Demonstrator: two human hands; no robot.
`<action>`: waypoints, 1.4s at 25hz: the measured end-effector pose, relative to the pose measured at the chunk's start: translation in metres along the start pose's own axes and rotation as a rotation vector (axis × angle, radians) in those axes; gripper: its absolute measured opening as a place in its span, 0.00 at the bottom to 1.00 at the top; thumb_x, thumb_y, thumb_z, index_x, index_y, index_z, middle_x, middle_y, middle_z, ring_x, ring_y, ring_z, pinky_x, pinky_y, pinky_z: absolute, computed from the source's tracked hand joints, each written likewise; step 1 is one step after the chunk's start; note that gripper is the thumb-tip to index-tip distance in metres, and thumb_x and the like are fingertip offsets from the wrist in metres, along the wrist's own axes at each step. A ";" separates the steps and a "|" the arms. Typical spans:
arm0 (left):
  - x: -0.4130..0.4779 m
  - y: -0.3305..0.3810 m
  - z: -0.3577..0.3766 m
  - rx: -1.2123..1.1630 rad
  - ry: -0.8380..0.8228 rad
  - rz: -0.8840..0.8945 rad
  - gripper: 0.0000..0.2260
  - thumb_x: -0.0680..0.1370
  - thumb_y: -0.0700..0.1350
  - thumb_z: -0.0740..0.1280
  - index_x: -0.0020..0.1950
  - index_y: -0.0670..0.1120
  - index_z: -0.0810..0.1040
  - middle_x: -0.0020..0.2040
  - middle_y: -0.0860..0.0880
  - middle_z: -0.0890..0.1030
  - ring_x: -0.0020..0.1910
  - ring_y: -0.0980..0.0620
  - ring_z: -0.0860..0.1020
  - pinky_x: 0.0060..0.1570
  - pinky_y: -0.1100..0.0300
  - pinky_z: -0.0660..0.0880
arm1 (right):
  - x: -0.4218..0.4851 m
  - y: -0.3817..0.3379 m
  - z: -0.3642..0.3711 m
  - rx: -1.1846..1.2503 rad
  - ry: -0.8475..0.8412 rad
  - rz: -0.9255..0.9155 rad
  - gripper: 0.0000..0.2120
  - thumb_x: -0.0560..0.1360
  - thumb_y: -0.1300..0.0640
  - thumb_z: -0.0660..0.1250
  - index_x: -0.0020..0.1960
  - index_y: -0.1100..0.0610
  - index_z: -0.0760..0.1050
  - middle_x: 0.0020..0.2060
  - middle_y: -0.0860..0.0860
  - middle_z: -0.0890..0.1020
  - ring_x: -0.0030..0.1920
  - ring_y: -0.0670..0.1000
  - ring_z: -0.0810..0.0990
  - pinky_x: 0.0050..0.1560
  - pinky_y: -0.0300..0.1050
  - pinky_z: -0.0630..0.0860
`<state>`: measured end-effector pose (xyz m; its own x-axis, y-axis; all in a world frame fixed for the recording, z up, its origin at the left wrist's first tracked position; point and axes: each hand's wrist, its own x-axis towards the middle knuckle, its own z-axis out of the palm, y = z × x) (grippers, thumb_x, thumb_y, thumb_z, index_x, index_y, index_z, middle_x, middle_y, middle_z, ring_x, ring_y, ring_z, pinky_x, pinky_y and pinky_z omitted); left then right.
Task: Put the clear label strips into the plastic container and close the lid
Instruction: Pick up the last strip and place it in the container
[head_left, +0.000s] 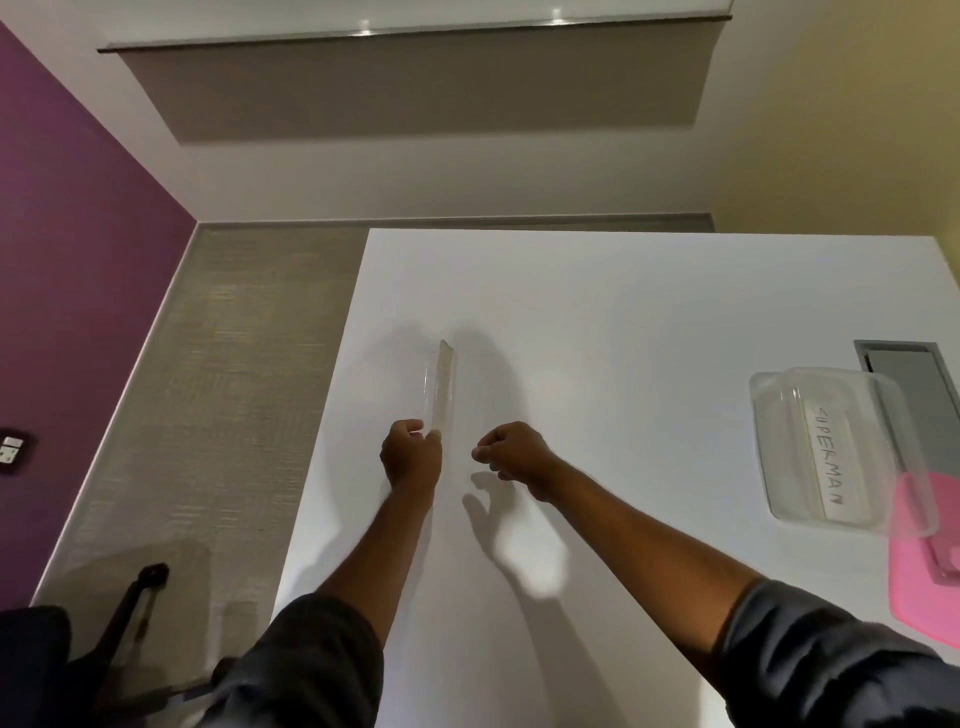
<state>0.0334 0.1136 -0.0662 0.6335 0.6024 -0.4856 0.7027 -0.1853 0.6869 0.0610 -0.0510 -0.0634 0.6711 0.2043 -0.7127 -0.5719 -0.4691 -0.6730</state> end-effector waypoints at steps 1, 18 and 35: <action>0.005 -0.002 0.001 0.017 -0.012 0.002 0.18 0.83 0.41 0.73 0.73 0.40 0.78 0.68 0.38 0.84 0.67 0.37 0.83 0.69 0.43 0.81 | 0.003 -0.001 0.005 -0.002 0.007 0.019 0.14 0.76 0.60 0.75 0.54 0.72 0.82 0.42 0.54 0.81 0.42 0.53 0.78 0.46 0.46 0.79; 0.047 -0.021 -0.010 0.045 -0.161 0.053 0.13 0.82 0.38 0.74 0.66 0.37 0.86 0.64 0.39 0.87 0.60 0.36 0.87 0.65 0.44 0.85 | 0.025 -0.012 0.047 0.062 0.068 0.048 0.07 0.75 0.60 0.75 0.38 0.57 0.81 0.33 0.55 0.79 0.34 0.53 0.75 0.39 0.47 0.73; -0.018 0.012 0.007 -0.470 -0.592 -0.248 0.18 0.82 0.35 0.74 0.71 0.37 0.79 0.72 0.39 0.81 0.64 0.38 0.85 0.65 0.46 0.84 | -0.016 0.008 -0.019 0.310 0.175 -0.032 0.10 0.75 0.59 0.80 0.55 0.60 0.87 0.55 0.55 0.90 0.53 0.61 0.89 0.59 0.53 0.87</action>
<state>0.0323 0.0951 -0.0526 0.6365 0.0458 -0.7700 0.7188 0.3269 0.6136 0.0545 -0.0743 -0.0536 0.7462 0.0521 -0.6637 -0.6473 -0.1763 -0.7416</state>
